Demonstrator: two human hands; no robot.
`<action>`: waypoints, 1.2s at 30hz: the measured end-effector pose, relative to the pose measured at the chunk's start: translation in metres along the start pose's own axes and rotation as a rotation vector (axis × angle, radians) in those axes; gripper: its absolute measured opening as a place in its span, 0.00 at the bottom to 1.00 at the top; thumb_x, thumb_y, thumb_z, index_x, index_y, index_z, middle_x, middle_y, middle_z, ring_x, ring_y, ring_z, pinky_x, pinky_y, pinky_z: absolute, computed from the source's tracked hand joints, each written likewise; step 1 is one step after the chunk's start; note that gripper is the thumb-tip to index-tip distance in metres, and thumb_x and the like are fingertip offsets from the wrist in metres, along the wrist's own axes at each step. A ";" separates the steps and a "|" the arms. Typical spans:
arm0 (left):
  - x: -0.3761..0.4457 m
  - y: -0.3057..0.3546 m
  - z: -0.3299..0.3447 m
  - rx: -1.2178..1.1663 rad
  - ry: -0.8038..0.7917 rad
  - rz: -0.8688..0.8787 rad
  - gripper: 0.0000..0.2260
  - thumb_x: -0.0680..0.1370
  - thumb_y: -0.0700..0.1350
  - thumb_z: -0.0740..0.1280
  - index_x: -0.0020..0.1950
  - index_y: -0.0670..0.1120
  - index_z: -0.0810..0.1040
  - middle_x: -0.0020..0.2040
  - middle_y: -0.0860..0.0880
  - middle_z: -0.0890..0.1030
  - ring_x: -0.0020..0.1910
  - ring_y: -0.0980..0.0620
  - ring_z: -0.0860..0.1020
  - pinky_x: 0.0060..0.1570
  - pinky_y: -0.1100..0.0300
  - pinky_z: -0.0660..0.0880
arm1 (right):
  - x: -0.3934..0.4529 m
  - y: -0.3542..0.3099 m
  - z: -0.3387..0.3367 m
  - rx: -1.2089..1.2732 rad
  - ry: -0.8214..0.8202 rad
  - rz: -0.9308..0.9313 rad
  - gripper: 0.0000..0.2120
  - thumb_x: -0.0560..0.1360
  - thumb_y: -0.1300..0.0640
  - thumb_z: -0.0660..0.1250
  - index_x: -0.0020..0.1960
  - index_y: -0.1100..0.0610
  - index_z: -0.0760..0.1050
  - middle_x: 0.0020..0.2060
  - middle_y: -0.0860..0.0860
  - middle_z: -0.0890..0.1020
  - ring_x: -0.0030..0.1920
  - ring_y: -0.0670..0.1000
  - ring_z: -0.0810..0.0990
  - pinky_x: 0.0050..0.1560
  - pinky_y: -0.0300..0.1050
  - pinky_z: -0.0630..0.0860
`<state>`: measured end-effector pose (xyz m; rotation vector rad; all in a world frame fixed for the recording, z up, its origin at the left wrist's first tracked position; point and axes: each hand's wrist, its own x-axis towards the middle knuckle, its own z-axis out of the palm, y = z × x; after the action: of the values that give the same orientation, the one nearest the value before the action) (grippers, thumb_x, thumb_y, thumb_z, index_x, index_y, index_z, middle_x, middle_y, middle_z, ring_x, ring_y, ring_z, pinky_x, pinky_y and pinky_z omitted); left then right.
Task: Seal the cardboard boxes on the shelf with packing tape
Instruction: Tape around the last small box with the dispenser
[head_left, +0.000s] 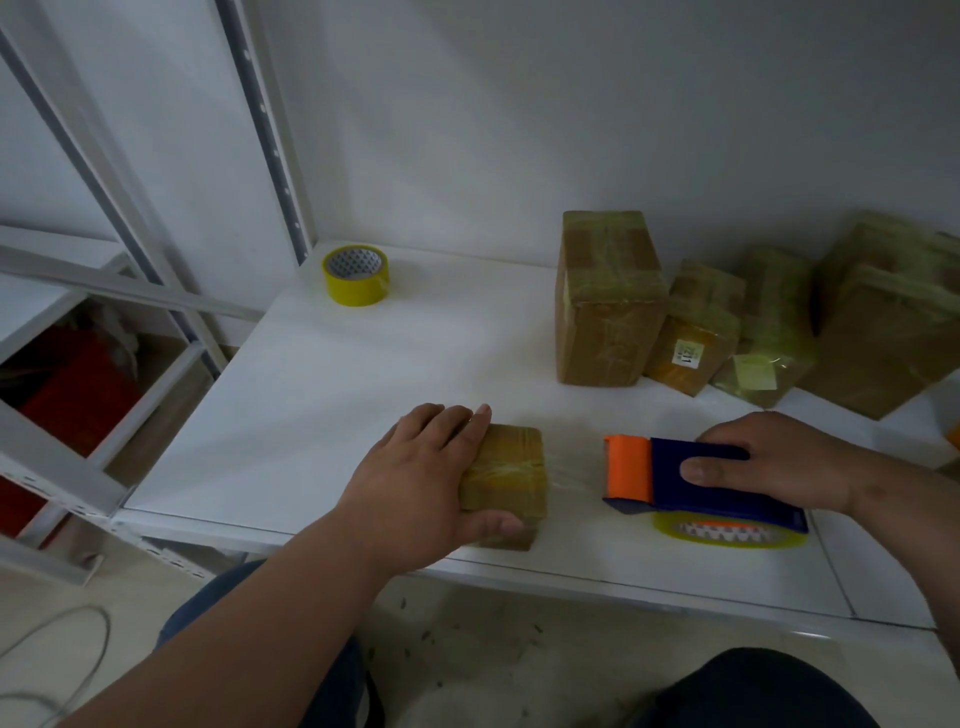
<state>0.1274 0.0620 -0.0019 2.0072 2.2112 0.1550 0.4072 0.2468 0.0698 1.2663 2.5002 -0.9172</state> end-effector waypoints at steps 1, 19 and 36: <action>0.000 0.000 0.001 0.002 -0.001 -0.003 0.52 0.61 0.82 0.36 0.79 0.56 0.40 0.78 0.56 0.53 0.76 0.50 0.51 0.76 0.51 0.55 | 0.000 -0.002 0.000 -0.029 -0.006 0.009 0.23 0.65 0.31 0.61 0.41 0.49 0.81 0.37 0.48 0.84 0.37 0.44 0.82 0.38 0.37 0.75; 0.000 0.004 0.001 0.016 -0.047 -0.021 0.53 0.60 0.83 0.34 0.78 0.54 0.34 0.80 0.57 0.43 0.78 0.49 0.44 0.77 0.50 0.50 | 0.050 -0.057 0.013 0.117 -0.297 0.381 0.14 0.74 0.44 0.68 0.43 0.55 0.80 0.40 0.52 0.82 0.39 0.50 0.79 0.42 0.42 0.73; -0.016 0.020 -0.026 0.005 0.217 -0.116 0.35 0.74 0.72 0.43 0.79 0.60 0.47 0.80 0.56 0.44 0.79 0.48 0.40 0.72 0.37 0.35 | -0.032 -0.035 0.010 0.221 0.181 0.229 0.21 0.72 0.38 0.67 0.41 0.58 0.79 0.34 0.53 0.83 0.34 0.50 0.81 0.35 0.41 0.70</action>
<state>0.1441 0.0488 0.0283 1.9398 2.4524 0.3690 0.3987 0.2045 0.0905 1.7355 2.3633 -1.0874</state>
